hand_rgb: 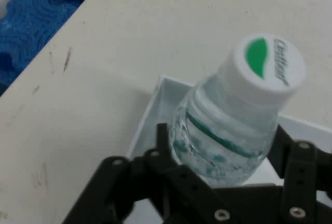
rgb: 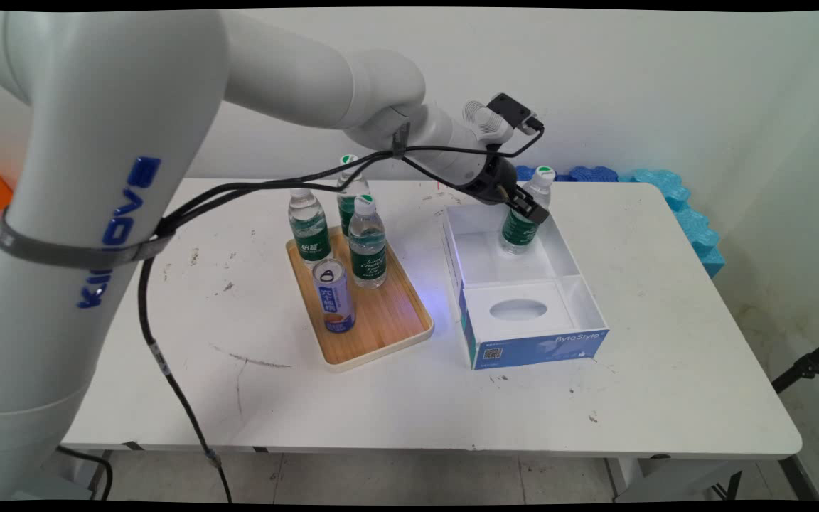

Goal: Pick up the green bottle from the white box, then place the picked object on the tray

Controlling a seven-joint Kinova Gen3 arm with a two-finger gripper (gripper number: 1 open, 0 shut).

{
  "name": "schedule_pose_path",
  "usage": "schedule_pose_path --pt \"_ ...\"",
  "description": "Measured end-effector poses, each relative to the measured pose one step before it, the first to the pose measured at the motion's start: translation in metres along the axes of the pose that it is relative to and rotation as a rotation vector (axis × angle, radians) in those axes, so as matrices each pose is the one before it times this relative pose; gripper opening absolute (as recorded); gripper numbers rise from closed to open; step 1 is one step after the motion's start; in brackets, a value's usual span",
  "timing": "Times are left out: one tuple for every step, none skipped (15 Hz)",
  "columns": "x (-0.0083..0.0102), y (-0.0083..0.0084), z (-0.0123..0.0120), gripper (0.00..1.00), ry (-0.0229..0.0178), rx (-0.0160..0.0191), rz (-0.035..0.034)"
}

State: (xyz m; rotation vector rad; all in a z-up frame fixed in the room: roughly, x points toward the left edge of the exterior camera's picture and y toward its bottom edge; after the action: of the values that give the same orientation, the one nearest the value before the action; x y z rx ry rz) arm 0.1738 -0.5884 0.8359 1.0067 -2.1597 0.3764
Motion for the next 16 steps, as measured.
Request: schedule_pose_path --pt "0.00062 0.00059 0.0026 0.0 0.00064 0.00484 0.00343" --pt "0.00029 0.00026 0.00152 0.0 0.0004 0.00361 0.00283" --pt "-0.00002 0.00002 0.00076 0.0 0.00021 0.00248 0.00165" --pt "0.00037 0.00045 0.00074 0.0 0.00102 0.00185 0.00305" --pt "0.00051 0.00075 0.00048 0.0 0.00153 0.00066 0.00322" --pt "0.0008 0.00058 -0.00113 0.0 0.00343 -0.00005 0.00186" --pt "0.00096 0.00087 -0.00169 0.0 0.00381 -0.00268 0.00049" --pt "0.00102 0.00095 -0.00144 0.0 0.00314 -0.00292 0.00058" --pt "0.00159 0.00128 -0.00333 0.0 0.00613 -0.00573 -0.00039" --pt "0.00293 0.00194 -0.00539 0.0 0.00954 -0.00801 0.00047" --pt "0.00219 0.00141 -0.00737 0.0 0.00972 -0.00865 -0.00161" --pt "0.0023 0.00131 -0.00761 0.0 0.00966 -0.00804 -0.00125" --pt "0.00254 0.00158 -0.00984 0.0 0.01087 -0.00963 -0.00119" --pt "0.00226 0.00129 -0.01128 0.0 0.01106 -0.00927 -0.00141" --pt "0.00205 0.0008 -0.01063 0.0 0.00972 -0.00804 0.00048" --pt "0.0013 0.00051 -0.0073 0.0 0.00624 -0.00519 0.00048"
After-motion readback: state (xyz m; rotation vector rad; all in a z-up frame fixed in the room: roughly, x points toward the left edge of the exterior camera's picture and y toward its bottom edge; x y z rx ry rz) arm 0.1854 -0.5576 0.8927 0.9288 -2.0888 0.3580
